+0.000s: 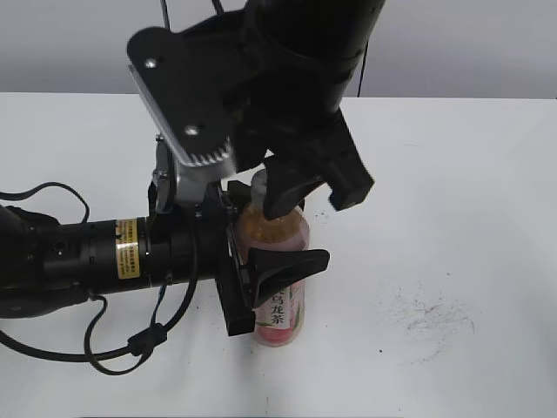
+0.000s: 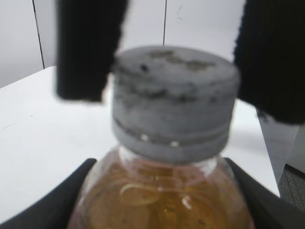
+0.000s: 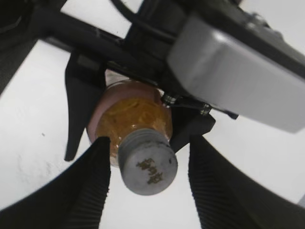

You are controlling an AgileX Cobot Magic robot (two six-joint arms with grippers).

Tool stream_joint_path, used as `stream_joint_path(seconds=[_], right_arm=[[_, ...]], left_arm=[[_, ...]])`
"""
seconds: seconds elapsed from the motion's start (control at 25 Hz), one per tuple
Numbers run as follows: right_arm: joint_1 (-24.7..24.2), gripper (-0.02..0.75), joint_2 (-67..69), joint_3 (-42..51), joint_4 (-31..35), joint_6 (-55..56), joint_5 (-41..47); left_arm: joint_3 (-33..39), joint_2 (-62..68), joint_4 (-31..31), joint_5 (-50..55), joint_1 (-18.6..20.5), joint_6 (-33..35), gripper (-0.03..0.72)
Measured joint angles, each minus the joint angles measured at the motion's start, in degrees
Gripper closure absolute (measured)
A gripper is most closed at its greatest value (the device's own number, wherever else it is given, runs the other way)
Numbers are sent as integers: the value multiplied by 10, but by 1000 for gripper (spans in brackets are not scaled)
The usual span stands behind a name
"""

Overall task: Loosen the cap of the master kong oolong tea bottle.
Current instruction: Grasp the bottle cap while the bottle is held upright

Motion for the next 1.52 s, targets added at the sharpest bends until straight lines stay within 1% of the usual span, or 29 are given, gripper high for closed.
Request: stream_joint_path(seconds=[0.16, 0.32, 0.44, 0.6, 0.88, 0.96, 1.08, 1.2, 1.36, 1.44, 1.52], right_arm=[[0, 319, 0, 0, 15, 230, 0], [-1, 318, 0, 0, 9, 456, -1], [-7, 322, 0, 0, -1, 567, -1], [-19, 347, 2, 0, -6, 650, -1], [-20, 367, 4, 0, 0, 670, -1], [-20, 398, 4, 0, 1, 671, -1], [-20, 467, 5, 0, 5, 671, -1], [-20, 467, 5, 0, 6, 652, -1], [-20, 467, 5, 0, 6, 567, -1], [-20, 467, 5, 0, 8, 502, -1], [-20, 467, 5, 0, 8, 410, -1]], left_arm=[[0, 0, 0, 0, 0, 0, 242], [0, 0, 1, 0, 0, 1, 242], [0, 0, 1, -1, 0, 1, 242], [0, 0, 0, 0, 0, 1, 242], [0, 0, 0, 0, 0, -1, 242], [0, 0, -1, 0, 0, -1, 242], [0, 0, -1, 0, 0, -1, 242], [0, 0, -1, 0, 0, -1, 242], [0, 0, -3, 1, 0, -1, 242], [0, 0, -3, 1, 0, -1, 242], [0, 0, -3, 1, 0, -1, 242]])
